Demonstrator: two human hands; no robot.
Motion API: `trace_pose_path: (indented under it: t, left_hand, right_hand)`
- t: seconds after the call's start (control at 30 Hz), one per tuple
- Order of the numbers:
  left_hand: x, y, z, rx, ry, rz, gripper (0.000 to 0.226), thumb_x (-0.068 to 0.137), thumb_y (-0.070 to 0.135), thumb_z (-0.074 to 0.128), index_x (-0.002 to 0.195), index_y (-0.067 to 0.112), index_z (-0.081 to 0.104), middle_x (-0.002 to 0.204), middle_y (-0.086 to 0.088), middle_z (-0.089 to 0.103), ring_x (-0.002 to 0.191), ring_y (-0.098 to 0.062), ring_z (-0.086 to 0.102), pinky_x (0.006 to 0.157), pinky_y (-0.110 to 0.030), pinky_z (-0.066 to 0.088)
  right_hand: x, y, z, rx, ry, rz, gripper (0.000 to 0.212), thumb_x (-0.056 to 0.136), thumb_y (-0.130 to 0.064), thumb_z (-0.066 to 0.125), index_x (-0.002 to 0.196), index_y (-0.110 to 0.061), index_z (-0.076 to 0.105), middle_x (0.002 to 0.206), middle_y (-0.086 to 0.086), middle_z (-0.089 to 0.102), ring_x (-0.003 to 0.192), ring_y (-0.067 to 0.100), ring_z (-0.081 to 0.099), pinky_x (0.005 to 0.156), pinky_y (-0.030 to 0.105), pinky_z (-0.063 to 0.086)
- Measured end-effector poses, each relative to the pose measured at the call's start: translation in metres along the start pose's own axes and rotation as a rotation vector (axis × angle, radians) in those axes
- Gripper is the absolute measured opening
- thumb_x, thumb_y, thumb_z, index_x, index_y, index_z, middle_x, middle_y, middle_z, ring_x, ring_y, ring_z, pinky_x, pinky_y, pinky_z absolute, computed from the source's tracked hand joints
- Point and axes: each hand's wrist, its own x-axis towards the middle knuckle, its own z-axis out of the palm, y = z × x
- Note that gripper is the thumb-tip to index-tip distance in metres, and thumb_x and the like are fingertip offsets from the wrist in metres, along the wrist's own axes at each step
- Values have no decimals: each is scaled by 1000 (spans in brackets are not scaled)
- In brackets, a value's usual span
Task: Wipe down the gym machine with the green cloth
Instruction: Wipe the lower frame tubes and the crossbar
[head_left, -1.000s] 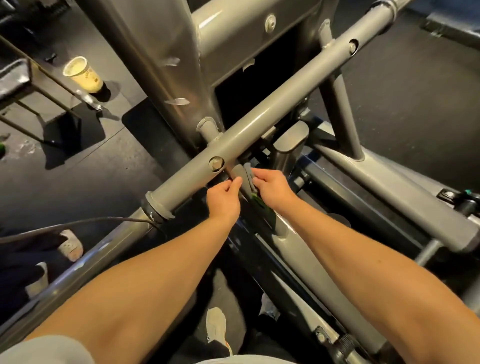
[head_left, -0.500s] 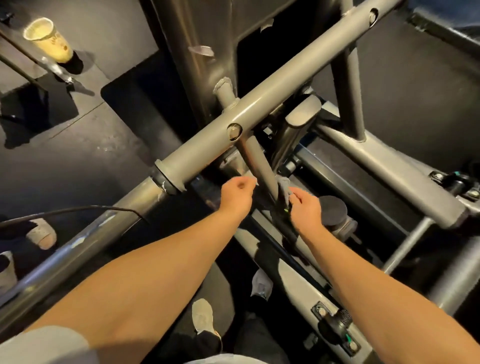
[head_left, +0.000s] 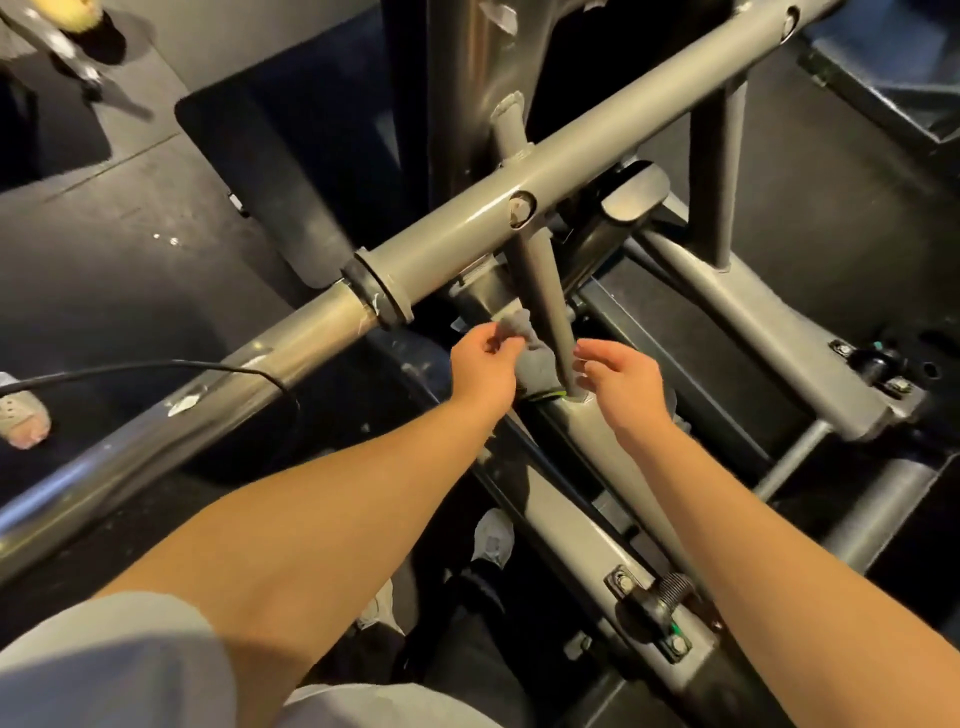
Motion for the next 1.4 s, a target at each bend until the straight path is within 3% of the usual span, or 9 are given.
trace_pose_path:
  t: [0.13, 0.23, 0.33, 0.43, 0.6, 0.8, 0.93, 1.17, 1.4]
  left_hand:
    - [24, 33, 18, -237, 171, 91, 45, 96, 9, 68, 138, 13, 53, 134, 0, 62, 124, -12, 58, 101, -18, 42]
    - [34, 33, 29, -233, 170, 155, 41, 96, 13, 68, 135, 18, 55, 141, -2, 56, 127, -9, 55, 102, -18, 44]
    - [37, 17, 36, -111, 136, 224, 21, 96, 13, 69, 112, 22, 59, 131, -2, 52, 112, -8, 60, 83, -6, 50]
    - [44, 2, 40, -19, 172, 300, 15, 94, 13, 71, 96, 18, 57, 114, 3, 51, 94, 3, 57, 78, -4, 47]
    - [55, -37, 42, 151, 40, 327, 27, 91, 8, 75, 83, 24, 54, 105, -3, 52, 88, -3, 59, 84, -22, 53]
    - [70, -85, 51, 530, -93, 226, 7, 94, 3, 65, 94, 9, 62, 107, -4, 53, 93, -16, 61, 83, -20, 55]
    - [68, -62, 44, 522, -71, 199, 8, 94, 5, 66, 94, 13, 64, 108, 3, 54, 91, -5, 61, 80, -11, 53]
    - [62, 14, 20, -15, 208, 259, 17, 93, 6, 71, 110, 9, 71, 112, 0, 69, 100, 6, 65, 82, -6, 49]
    - [55, -58, 54, 229, 77, 131, 15, 94, 3, 67, 87, 15, 64, 91, 4, 60, 78, 14, 59, 78, -10, 48]
  right_hand:
    - [44, -10, -5, -178, -14, -33, 46, 98, -8, 57, 142, -19, 60, 127, -3, 65, 118, 16, 63, 103, 45, 54]
    - [60, -12, 0, -340, -176, -118, 48, 99, -17, 61, 145, -28, 56, 130, -2, 67, 113, 15, 66, 96, 44, 58]
    - [62, -6, 0, -455, -250, -266, 45, 96, -25, 69, 139, -37, 61, 113, -14, 73, 101, 3, 67, 92, 33, 59]
    - [64, -2, -2, -485, -217, -319, 45, 95, -26, 71, 139, -32, 63, 120, -11, 70, 107, 2, 60, 92, 17, 46]
    - [78, 7, -8, -488, -272, -313, 48, 91, -18, 75, 135, -32, 65, 110, -6, 68, 104, 14, 64, 95, 38, 56]
    - [85, 15, -9, -488, -266, -341, 49, 92, -12, 72, 136, -32, 63, 113, -7, 64, 100, 11, 63, 87, 34, 60]
    - [79, 14, -4, -550, -228, -355, 50, 94, -11, 70, 138, -33, 61, 112, -3, 66, 106, 16, 62, 92, 43, 57]
    - [76, 5, -5, -536, -244, -291, 50, 94, -6, 68, 142, -20, 60, 120, 4, 67, 114, 20, 60, 103, 37, 50]
    - [74, 20, 0, -492, -181, -344, 46, 96, -14, 67, 140, -25, 61, 109, -3, 64, 101, 16, 63, 90, 40, 57]
